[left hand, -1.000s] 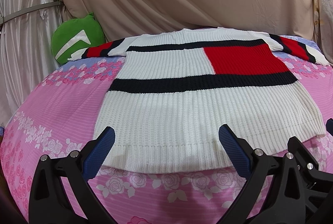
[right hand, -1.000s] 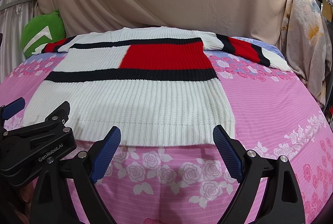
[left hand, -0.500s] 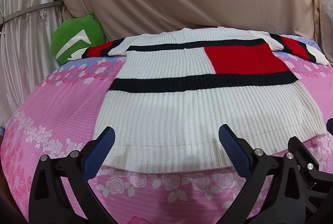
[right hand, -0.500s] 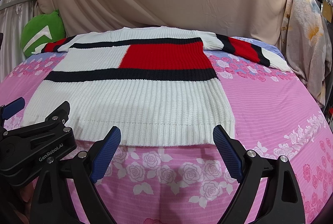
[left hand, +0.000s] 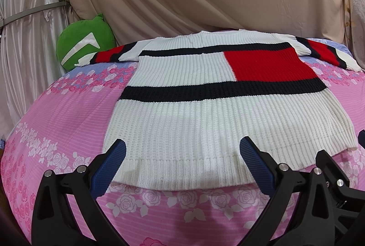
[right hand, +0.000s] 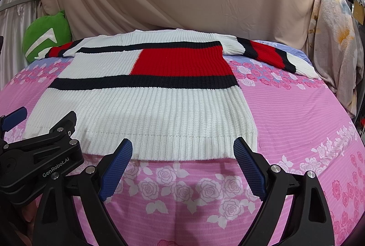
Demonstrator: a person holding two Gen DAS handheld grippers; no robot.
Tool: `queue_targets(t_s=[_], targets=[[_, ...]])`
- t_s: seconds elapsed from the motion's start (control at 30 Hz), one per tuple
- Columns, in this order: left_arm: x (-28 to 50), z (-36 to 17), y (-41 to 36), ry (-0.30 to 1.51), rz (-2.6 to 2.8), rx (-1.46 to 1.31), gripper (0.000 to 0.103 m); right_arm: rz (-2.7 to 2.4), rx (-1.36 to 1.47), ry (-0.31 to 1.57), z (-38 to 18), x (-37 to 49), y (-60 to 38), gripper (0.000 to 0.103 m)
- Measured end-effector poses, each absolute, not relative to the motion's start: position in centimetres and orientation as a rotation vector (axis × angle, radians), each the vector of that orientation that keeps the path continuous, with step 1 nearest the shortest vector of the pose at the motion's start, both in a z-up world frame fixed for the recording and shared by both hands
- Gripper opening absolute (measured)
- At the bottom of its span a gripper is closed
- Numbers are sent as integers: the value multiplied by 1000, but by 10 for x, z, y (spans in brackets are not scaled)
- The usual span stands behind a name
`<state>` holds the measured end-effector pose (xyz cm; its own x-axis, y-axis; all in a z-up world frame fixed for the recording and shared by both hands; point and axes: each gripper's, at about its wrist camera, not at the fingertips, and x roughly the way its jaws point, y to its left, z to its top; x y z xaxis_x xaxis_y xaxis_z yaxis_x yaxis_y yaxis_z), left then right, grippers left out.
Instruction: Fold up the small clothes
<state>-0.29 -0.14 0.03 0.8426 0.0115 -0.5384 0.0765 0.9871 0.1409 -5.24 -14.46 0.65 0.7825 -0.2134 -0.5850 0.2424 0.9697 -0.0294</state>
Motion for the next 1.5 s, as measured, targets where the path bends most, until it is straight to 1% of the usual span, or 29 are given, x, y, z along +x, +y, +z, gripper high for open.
queue_targets(t_s=[0.97,1.1,1.17,1.27,1.37,1.5], targets=[[-3,0,-2,569,-34,160,97,-245,48,625,4,-51,-143,88],[-9,4,6,542,-40,117,98,-195,84,657,3,-48,-149,88],[-8,5,13,554,-88,70,98,-127,151,682,2,-45,-160,88],[-4,3,17,584,-119,34,98,-94,256,664,7,-42,-192,90],[-4,3,20,586,-126,11,98,-203,222,633,18,-31,-232,90],[-1,4,25,593,-138,-23,98,-339,251,560,35,-15,-321,91]])
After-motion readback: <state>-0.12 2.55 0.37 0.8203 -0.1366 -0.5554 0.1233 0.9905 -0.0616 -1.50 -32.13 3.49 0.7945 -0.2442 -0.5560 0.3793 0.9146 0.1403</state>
